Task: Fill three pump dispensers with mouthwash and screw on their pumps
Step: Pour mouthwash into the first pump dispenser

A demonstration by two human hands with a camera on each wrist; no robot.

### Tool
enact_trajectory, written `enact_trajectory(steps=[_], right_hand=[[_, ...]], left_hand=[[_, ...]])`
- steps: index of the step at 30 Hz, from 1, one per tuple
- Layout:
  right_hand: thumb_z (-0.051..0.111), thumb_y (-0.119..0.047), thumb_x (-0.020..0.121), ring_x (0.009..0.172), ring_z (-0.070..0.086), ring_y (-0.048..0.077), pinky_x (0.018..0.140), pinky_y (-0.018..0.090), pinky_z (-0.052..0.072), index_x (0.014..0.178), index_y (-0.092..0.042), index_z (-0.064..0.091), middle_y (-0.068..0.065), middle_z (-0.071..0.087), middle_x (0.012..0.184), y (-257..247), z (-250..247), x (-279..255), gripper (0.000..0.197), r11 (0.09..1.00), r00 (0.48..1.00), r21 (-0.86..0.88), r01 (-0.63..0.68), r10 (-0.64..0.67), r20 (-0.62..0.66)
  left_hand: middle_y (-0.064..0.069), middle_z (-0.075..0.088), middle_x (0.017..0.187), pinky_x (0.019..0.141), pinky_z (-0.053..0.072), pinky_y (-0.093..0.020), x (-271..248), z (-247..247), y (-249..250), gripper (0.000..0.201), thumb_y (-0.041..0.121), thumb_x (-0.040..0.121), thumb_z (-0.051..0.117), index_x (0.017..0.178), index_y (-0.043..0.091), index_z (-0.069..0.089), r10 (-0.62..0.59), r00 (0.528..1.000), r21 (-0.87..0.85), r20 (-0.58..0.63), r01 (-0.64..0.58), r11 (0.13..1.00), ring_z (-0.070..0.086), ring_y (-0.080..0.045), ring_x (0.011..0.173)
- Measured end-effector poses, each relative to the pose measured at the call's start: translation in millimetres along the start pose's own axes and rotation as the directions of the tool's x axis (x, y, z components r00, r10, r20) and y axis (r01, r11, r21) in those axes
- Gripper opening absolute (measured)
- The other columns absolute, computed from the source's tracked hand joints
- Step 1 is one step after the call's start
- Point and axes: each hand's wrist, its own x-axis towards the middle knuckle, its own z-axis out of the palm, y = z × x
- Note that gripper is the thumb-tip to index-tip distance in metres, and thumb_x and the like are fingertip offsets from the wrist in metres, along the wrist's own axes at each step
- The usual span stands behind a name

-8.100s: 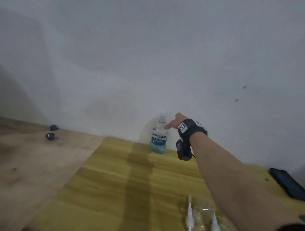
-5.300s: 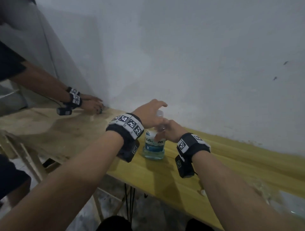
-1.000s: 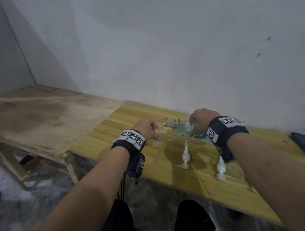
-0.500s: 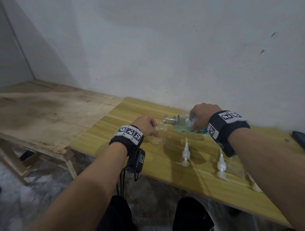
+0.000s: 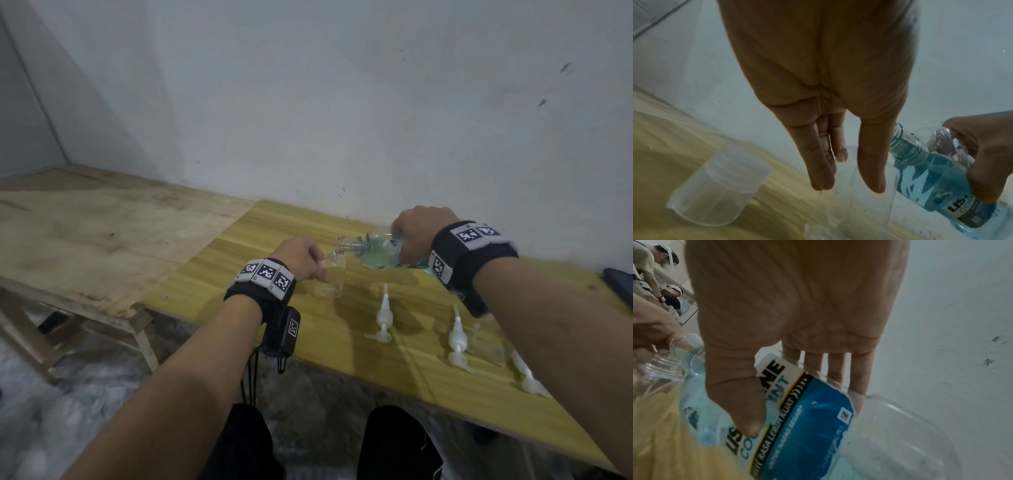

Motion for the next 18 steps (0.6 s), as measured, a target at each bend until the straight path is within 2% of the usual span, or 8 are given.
enact_trajectory(steps=[2,6,12,18], right_hand=[[0.066,-0.027,0.073,0.074,0.064,0.023,0.063,0.028,0.047,0.089,-0.022,0.067,-0.001,0.065,0.078,0.2,-0.8,-0.2,0.017,1.000,1.000,-0.005,0.001,-0.001,-0.004],[0.066,-0.029,0.073,0.075,0.063,0.022,0.063,0.028,0.045,0.089,-0.024,0.065,-0.003,0.063,0.078,0.8,-1.2,0.6,0.017,1.000,1.000,-0.015,0.004,-0.004,0.006],[0.066,-0.036,0.076,0.078,0.063,0.023,0.068,0.031,0.049,0.092,-0.024,0.065,-0.002,0.064,0.082,1.7,2.1,2.7,0.019,1.000,1.000,-0.008,0.013,-0.013,-0.010],[0.069,-0.030,0.073,0.073,0.062,0.020,0.062,0.028,0.045,0.085,-0.026,0.063,-0.005,0.061,0.074,1.5,3.0,4.2,0.014,1.000,1.000,-0.025,0.003,-0.003,-0.013]], left_hand=[[-0.002,0.068,0.092,0.086,0.053,-0.037,0.4,0.1,-0.3,0.041,0.026,0.066,0.089,0.096,0.013,0.065,-0.003,1.000,-0.003,0.003,0.003,1.000,0.065,-0.022,0.092],[-0.002,0.067,0.094,0.085,0.053,-0.035,0.7,0.1,-1.1,0.040,0.026,0.066,0.089,0.095,0.015,0.064,-0.009,1.000,-0.017,0.008,0.009,1.000,0.064,-0.020,0.091],[-0.005,0.071,0.092,0.090,0.054,-0.042,1.0,0.1,-1.7,0.037,0.025,0.064,0.090,0.088,0.014,0.065,-0.004,1.000,-0.031,0.010,0.004,1.000,0.067,-0.023,0.092],[-0.002,0.068,0.092,0.089,0.054,-0.039,1.1,0.6,-1.2,0.041,0.026,0.065,0.089,0.095,0.013,0.065,-0.001,1.000,-0.018,0.008,0.001,1.000,0.066,-0.022,0.093]])
